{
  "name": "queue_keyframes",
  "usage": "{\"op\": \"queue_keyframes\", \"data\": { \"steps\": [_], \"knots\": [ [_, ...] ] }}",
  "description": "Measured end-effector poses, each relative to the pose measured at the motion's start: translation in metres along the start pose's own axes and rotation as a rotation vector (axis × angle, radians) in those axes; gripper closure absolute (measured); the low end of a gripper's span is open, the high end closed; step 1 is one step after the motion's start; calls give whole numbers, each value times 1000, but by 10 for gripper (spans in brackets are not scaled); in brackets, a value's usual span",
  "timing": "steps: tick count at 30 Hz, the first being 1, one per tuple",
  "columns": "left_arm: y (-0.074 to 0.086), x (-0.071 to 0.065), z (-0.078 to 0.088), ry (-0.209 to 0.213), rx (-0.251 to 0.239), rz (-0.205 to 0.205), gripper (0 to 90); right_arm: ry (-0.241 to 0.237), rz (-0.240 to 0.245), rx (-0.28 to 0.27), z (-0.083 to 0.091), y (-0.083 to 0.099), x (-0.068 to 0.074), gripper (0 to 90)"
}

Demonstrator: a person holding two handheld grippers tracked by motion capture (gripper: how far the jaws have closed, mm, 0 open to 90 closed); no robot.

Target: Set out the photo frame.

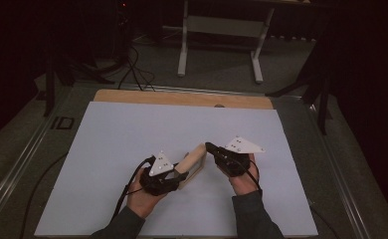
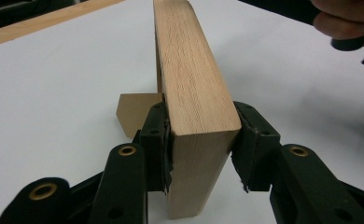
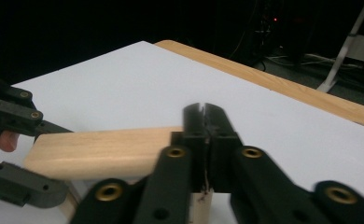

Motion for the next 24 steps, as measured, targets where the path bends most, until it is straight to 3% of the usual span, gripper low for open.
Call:
{"op": "queue_keyframes", "data": {
  "steps": [10,17,24],
  "knots": [
    [0,-14,-3,57,16,-60,604,3,26,22,-3,3,2,898],
    [0,-15,-2,69,30,-91,604,15,16,63,-9,10,-2,898],
    [0,-13,-2,64,34,-94,604,19,22,59,-11,10,-1,899]
  ]
}}
Point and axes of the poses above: each handheld gripper's, and its own axes: z roughly backward along the jaws, y roughly out of its underside, x roughly to its left, the point moved 5 cm from there along -z, roughly forward along the jaws, and after that the axes turned 11 degrees about y, right-handed, at the moved point
